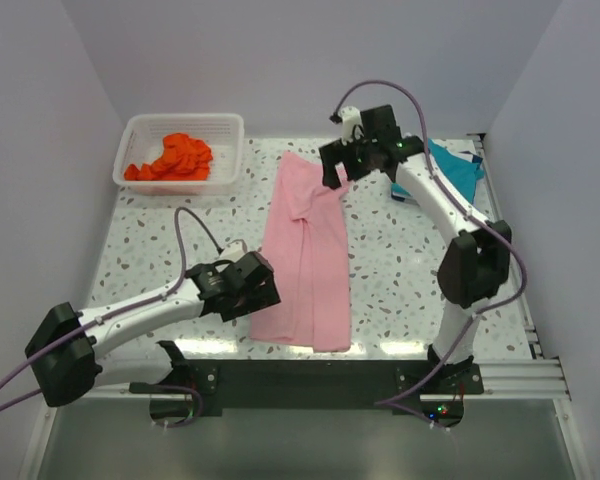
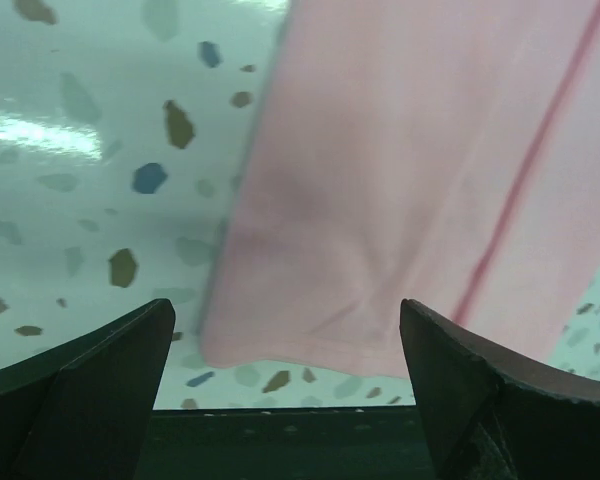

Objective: Fold and stack the t-shirts
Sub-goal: Fold the tshirt

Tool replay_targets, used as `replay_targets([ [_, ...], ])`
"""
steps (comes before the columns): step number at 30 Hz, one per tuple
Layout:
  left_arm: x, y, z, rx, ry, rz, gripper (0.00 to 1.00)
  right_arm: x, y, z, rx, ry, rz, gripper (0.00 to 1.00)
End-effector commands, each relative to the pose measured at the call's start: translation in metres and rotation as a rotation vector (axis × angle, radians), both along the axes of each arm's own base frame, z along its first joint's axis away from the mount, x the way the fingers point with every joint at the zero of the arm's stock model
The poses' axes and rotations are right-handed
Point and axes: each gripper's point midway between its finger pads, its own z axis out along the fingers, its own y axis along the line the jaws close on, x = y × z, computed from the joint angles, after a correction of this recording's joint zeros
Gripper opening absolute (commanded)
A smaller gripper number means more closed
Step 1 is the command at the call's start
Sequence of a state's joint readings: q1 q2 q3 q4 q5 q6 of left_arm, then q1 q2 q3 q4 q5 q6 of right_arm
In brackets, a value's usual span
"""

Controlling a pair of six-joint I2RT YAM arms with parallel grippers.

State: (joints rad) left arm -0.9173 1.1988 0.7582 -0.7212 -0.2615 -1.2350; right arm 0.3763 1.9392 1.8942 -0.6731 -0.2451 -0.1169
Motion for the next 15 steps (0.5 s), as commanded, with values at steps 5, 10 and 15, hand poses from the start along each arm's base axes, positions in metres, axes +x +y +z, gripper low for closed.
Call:
replay_targets([
  [5, -0.026, 0.033, -0.027, -0.011, 0.048, -0.029, 1.0, -0.126, 0.003, -0.036, 0.282, 0.17, -0.261, 0.99],
  [10, -0.041, 0.031, -0.046, -0.029, 0.111, -0.073, 0.74, -0.205, -0.014, -0.069, 0.076, 0.224, -0.356, 0.99],
  [15, -0.051, 0.032, -0.063, -0.048, 0.148, -0.079, 0.43, -0.262, -0.003, -0.084, 0.043, 0.268, -0.304, 0.99],
])
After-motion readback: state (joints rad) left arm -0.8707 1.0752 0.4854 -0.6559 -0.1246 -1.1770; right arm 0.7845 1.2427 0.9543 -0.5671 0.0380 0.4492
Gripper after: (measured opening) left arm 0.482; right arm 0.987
